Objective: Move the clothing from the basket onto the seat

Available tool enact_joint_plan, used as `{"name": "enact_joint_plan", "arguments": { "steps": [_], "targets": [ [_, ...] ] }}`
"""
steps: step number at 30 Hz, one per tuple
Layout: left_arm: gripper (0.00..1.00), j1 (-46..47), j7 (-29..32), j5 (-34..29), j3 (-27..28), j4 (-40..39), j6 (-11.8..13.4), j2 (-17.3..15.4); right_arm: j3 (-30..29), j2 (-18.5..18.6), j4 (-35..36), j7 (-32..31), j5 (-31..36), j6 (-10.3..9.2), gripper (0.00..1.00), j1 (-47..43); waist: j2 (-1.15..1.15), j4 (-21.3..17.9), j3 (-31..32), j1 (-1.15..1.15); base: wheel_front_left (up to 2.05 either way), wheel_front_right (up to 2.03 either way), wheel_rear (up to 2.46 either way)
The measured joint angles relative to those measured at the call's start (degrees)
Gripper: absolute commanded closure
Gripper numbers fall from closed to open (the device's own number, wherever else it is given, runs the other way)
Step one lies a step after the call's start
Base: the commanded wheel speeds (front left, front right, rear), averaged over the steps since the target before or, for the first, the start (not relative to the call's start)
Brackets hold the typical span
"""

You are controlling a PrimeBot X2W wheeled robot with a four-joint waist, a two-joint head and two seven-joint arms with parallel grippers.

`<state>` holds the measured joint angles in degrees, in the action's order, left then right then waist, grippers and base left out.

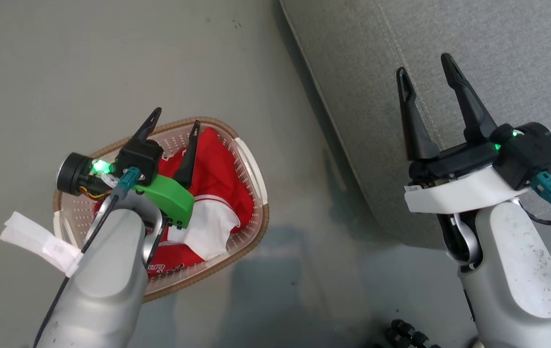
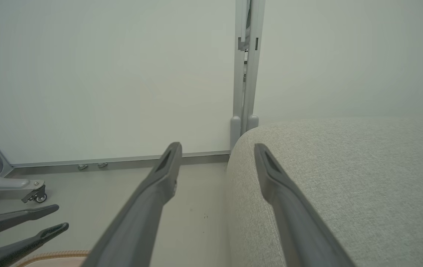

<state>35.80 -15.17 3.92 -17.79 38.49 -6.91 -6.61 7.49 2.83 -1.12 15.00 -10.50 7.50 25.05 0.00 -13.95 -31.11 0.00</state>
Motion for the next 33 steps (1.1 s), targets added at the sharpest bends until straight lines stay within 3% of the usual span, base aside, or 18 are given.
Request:
{"name": "enact_joint_plan", "arguments": {
  "steps": [17, 33],
  "targets": [
    [0.0, 11.0, 0.0, -0.5, -5.1, 16.3, -0.5, -2.1, 2.6, 0.0, 3.6, 0.0, -1.1, 0.0, 0.0, 6.4, 0.0, -2.9, -14.3, 0.01, 0.0, 0.0, 0.0],
    [0.0, 18.7, 0.0, -0.2, -10.3, 29.1, -0.5, -2.9, 3.7, 0.0, 6.9, 0.0, -1.0, 0.0, 0.0, 8.0, 0.0, -4.6, -23.4, 0.01, 0.0, 0.0, 0.0]
  ]
}}
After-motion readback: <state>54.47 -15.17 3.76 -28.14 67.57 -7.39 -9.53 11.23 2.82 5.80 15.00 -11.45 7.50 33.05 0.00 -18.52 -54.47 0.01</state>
